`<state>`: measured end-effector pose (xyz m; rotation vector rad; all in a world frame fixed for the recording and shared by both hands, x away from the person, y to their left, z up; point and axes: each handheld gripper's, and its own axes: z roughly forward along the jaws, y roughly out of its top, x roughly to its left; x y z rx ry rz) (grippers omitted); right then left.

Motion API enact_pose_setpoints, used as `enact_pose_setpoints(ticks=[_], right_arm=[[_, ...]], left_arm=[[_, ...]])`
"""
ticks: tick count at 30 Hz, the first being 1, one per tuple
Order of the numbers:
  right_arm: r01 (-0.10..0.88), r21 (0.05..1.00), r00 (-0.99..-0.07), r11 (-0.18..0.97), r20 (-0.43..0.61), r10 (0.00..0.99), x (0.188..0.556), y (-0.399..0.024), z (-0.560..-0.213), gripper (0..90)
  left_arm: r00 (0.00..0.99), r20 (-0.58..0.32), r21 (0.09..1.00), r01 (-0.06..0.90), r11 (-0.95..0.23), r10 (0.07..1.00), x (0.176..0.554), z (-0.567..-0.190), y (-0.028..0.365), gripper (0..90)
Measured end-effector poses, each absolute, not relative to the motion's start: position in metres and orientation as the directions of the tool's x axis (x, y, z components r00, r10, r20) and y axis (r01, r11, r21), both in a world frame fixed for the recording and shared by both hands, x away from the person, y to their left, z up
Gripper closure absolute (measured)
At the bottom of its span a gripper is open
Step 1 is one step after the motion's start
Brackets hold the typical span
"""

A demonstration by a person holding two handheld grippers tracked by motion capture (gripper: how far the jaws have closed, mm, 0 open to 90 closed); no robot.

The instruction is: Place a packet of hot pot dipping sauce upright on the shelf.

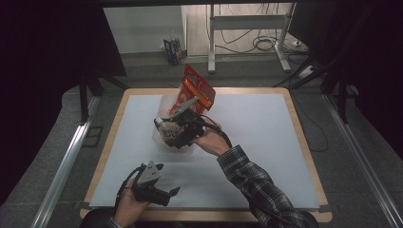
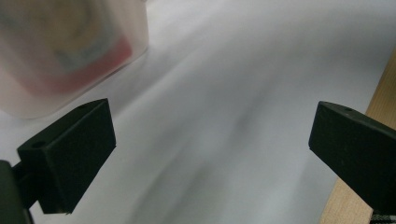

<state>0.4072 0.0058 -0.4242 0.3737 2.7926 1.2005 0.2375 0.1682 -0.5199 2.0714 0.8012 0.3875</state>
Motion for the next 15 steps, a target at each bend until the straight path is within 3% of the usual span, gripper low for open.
enact_pose_setpoints(ticks=[15], right_arm=[[0.19,0.734,-0.964,0.652,0.013,0.267,0.402,-0.005,-0.418,4.1]], left_arm=[[0.753,-0.02,0.818,0.391,-0.422,0.658,0.237,-0.519,0.168,0.1]])
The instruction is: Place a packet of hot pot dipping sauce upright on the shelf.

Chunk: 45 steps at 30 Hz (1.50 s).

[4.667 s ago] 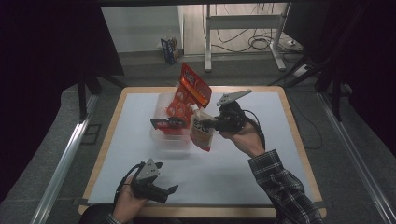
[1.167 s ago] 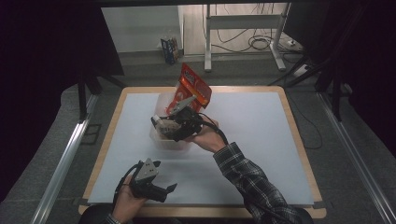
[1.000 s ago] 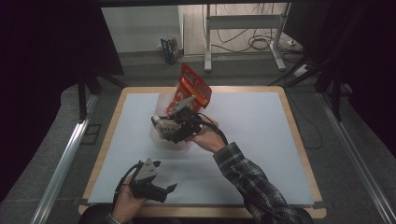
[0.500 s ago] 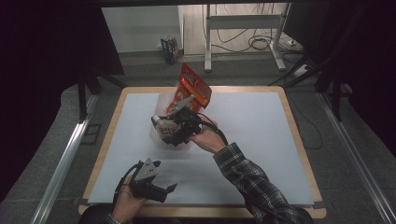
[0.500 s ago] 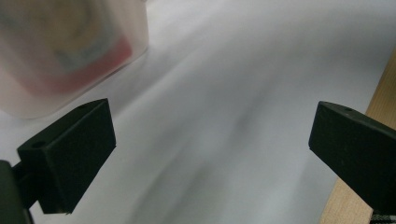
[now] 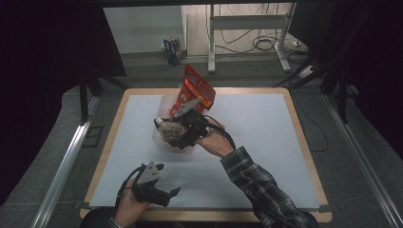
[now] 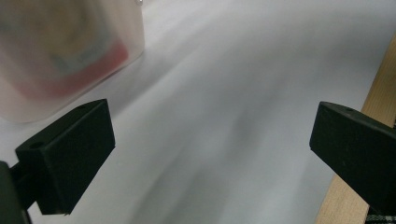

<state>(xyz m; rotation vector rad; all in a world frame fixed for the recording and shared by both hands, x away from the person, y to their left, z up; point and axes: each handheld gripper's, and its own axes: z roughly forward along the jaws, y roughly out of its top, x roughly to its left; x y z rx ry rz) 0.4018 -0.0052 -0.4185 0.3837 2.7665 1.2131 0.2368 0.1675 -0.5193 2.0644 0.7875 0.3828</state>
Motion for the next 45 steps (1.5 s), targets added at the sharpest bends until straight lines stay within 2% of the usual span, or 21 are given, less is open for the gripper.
enact_pose_setpoints(ticks=[34,45], right_arm=[[0.203,0.745,-0.95,0.636,-0.008,0.313,0.389,-0.033,-0.421,1.9],[0.18,0.753,-0.947,0.633,-0.041,0.318,0.381,-0.041,-0.424,0.0]], left_arm=[[0.756,-0.01,0.817,0.383,-0.431,0.654,0.236,-0.52,0.165,0.0],[0.762,-0.03,0.814,0.394,-0.427,0.647,0.236,-0.518,0.166,0.8]])
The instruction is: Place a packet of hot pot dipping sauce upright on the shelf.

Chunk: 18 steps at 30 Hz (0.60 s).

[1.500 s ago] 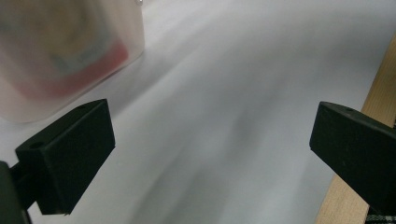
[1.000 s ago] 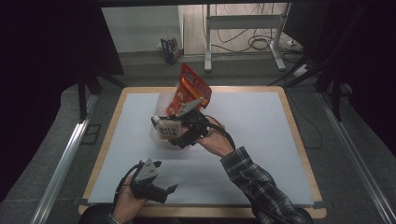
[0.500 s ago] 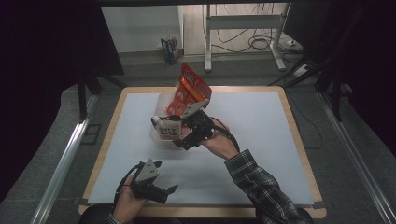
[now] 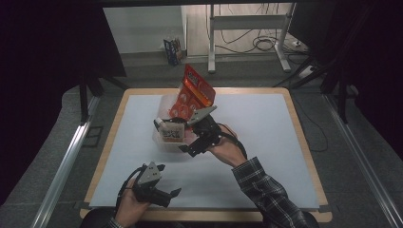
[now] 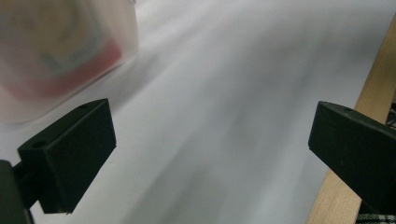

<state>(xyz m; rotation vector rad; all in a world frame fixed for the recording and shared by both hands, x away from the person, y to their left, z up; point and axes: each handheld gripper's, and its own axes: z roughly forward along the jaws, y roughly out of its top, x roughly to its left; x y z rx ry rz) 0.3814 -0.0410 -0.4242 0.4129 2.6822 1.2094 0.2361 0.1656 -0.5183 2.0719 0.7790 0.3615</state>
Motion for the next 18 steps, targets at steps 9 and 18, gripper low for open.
enact_pose_setpoints(ticks=[9,18], right_arm=[[0.184,0.765,-0.94,0.617,-0.046,0.337,0.374,-0.047,-0.431,0.0],[0.215,0.773,-0.93,0.597,-0.026,0.368,0.37,-0.057,-0.44,0.0]], left_arm=[[0.766,-0.035,0.811,0.397,-0.43,0.641,0.236,-0.518,0.166,1.4],[0.774,-0.032,0.806,0.394,-0.442,0.632,0.235,-0.519,0.164,2.2]])
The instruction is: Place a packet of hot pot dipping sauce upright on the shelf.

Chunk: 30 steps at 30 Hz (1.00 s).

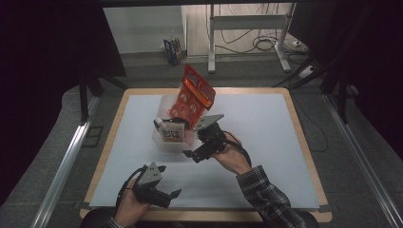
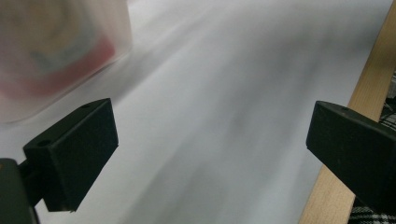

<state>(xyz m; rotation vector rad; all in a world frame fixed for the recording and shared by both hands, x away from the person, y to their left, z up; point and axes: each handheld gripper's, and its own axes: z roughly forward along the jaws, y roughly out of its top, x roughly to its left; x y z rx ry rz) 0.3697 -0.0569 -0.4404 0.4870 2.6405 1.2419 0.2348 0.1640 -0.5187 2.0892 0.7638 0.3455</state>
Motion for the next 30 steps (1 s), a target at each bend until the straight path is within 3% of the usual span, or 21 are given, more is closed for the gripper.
enact_pose_setpoints(ticks=[30], right_arm=[[0.207,0.784,-0.918,0.584,-0.05,0.394,0.361,-0.074,-0.44,0.0]], left_arm=[[0.737,0.059,0.812,0.357,-0.463,0.673,0.236,-0.518,0.177,0.0]])
